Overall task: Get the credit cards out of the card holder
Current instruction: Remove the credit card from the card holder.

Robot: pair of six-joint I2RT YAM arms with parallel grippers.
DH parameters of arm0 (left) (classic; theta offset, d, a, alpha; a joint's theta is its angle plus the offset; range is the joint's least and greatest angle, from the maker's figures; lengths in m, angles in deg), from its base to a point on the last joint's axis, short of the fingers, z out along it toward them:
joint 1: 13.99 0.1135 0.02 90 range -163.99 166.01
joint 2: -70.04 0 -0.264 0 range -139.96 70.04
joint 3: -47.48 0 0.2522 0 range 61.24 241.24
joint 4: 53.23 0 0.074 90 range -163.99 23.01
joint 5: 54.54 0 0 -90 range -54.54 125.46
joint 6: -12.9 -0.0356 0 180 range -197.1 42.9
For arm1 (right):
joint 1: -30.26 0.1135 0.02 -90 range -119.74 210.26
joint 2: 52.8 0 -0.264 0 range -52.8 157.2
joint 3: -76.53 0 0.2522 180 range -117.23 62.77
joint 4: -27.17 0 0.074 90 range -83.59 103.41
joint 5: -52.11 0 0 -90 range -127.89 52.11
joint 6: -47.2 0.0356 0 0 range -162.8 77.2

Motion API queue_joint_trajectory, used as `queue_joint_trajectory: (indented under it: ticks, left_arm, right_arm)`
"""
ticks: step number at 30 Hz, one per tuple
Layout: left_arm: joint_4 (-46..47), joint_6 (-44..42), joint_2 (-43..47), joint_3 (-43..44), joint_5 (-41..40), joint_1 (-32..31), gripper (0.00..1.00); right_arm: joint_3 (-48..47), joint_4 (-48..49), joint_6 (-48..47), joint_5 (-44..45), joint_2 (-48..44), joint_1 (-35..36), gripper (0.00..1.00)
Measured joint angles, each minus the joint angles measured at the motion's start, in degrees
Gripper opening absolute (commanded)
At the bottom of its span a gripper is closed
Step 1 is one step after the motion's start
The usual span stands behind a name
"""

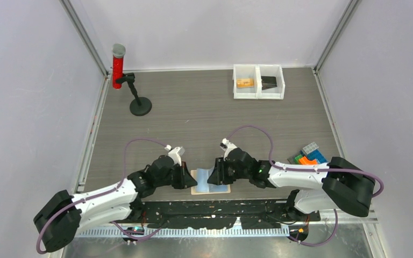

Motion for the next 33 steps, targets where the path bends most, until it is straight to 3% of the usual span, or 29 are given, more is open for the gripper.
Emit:
queue_joint_trajectory:
  ticks: [9, 16, 21, 24, 29, 33]
  left_arm:
    - [-2.8, 1.6, 4.1, 0.0, -1.7, -0.1, 0.31]
    - [-10.5, 2.6, 10.4, 0.7, -5.1, -0.1, 0.4]
    - [-13.2, 2.7, 13.0, 3.1, -6.4, -0.1, 0.41]
    - [-13.1, 2.5, 13.0, 3.8, -6.4, -0.1, 0.33]
    - [-12.7, 0.8, 7.4, 5.6, -6.1, -0.1, 0.1]
    - [-10.1, -0.2, 1.5, 6.0, -5.2, -0.1, 0.0]
  right_arm:
    - [-1.1, 4.7, 0.7, -3.7, 2.4, 0.9, 0.42]
    - [-1.9, 5.1, 0.6, -4.3, 2.5, 0.9, 0.44]
    - [-1.9, 5.1, -0.2, -5.0, 1.9, 0.9, 0.44]
    - [-1.9, 4.9, -1.3, -4.9, 1.0, 0.9, 0.42]
    - [-2.6, 1.8, -4.1, -2.1, -0.7, 0.9, 0.38]
    - [-2.9, 0.8, -5.7, -0.2, -0.7, 0.9, 0.35]
